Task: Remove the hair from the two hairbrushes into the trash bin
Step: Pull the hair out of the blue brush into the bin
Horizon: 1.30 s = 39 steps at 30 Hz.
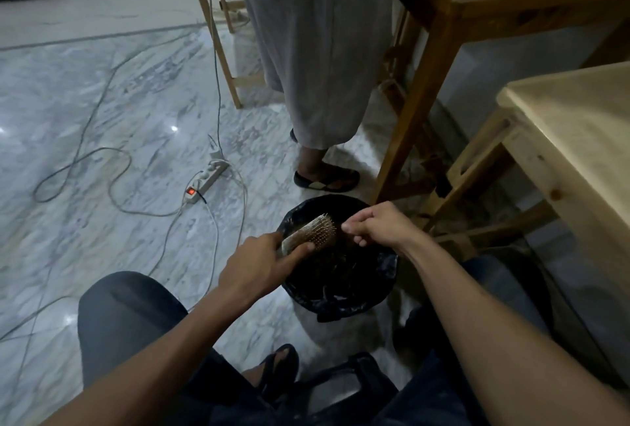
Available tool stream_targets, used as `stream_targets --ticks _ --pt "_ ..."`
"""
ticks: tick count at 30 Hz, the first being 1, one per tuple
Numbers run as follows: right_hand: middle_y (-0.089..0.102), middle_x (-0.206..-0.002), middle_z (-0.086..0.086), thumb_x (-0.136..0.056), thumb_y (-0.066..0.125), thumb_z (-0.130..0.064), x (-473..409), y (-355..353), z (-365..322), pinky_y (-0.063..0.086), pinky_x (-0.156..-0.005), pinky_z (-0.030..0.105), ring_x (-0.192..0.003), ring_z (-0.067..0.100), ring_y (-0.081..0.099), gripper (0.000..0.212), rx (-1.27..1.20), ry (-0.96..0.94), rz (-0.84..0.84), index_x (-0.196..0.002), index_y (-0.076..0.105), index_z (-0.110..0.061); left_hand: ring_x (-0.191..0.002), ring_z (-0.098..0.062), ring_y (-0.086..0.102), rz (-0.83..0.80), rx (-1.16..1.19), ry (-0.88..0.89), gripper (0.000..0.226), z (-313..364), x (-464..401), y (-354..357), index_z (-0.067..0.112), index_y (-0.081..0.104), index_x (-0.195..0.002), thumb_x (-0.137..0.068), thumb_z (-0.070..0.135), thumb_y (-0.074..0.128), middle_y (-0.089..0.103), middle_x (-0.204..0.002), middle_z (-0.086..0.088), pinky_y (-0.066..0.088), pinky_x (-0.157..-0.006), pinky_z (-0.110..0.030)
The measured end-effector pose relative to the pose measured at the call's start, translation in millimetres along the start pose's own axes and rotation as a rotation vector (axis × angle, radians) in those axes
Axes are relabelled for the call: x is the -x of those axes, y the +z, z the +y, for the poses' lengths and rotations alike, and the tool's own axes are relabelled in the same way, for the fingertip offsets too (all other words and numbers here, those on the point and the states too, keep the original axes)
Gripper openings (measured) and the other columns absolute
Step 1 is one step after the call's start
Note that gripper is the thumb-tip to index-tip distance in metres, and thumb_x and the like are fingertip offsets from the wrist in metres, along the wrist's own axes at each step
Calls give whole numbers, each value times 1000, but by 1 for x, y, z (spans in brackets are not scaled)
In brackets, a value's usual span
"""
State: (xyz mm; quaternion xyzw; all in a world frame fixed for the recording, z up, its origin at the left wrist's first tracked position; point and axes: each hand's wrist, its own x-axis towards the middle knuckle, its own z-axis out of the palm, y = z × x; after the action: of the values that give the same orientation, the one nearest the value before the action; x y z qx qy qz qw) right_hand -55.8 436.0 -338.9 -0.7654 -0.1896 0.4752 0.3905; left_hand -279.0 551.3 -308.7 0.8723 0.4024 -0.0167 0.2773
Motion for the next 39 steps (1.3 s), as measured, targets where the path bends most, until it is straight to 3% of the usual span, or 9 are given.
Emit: stream_targets --ticks 5,11,15,18,21,25,29,33,39 --pt "70 -60 6 -85 81 -12 -9 -13 8 54 -57 27 -49 14 62 13 -75 153 395 -77 77 -2 -44 -15 49 14 34 -3 71 -3 2 -5 12 56 -64 -78 81 54 42 -42 3 35 -48 -32" --pt "67 -68 7 -90 78 -10 -4 -46 16 50 -52 25 -54 14 61 14 -143 194 589 -79 71 -2 -47 -24 54 72 -5 -47 80 -29 4 -18 5 53 -62 -77 83 52 45 -44 -2 36 -50 -33" --pt "75 -99 10 -95 69 -3 -8 -28 21 61 -72 28 -80 15 71 13 -36 120 393 -101 79 -5 -47 -22 51 98 17 -39 75 -12 0 -13 11 44 -60 -78 83 50 44 -47 -2 35 -50 -33" --pt "57 -140 6 -94 54 -1 0 -19 6 59 -68 30 -109 22 65 52 206 175 101 -143 59 -19 -50 -23 53 100 37 -44 74 -1 -1 -9 10 46 -63 -83 81 48 47 -50 -4 35 -51 -34" --pt "51 -131 9 -92 50 -3 16 -14 -17 57 -59 30 -94 21 66 74 274 214 -9 -161 32 -26 -57 -24 55 76 8 -42 65 7 0 -7 13 48 -67 -89 74 46 51 -57 -3 35 -52 -32" --pt "42 -147 -2 -88 63 3 21 -13 -30 62 -69 32 -93 21 73 85 162 -27 -104 -160 33 -31 -68 -27 59 77 -15 -17 51 14 1 -9 16 55 -81 -87 65 44 58 -67 -5 39 -56 -33" --pt "67 -123 3 -90 75 -3 18 -3 -26 62 -70 28 -85 17 72 58 147 -138 -254 -144 56 -16 -63 -23 55 81 -21 5 46 20 2 -14 21 51 -74 -92 63 49 55 -63 -3 36 -54 -32" --pt "74 -77 6 -92 74 -8 11 8 -16 55 -58 15 -59 8 64 8 62 -153 99 -97 80 -5 -58 -23 54 82 38 -9 55 11 0 -18 16 48 -66 -93 64 50 52 -58 -4 33 -52 -32" --pt "78 -83 14 -91 68 -13 -3 0 6 63 -68 33 -72 23 73 20 185 104 561 -75 79 -7 -60 -24 57 139 30 -46 60 3 1 -23 12 52 -68 -91 68 48 58 -60 -7 42 -56 -36"
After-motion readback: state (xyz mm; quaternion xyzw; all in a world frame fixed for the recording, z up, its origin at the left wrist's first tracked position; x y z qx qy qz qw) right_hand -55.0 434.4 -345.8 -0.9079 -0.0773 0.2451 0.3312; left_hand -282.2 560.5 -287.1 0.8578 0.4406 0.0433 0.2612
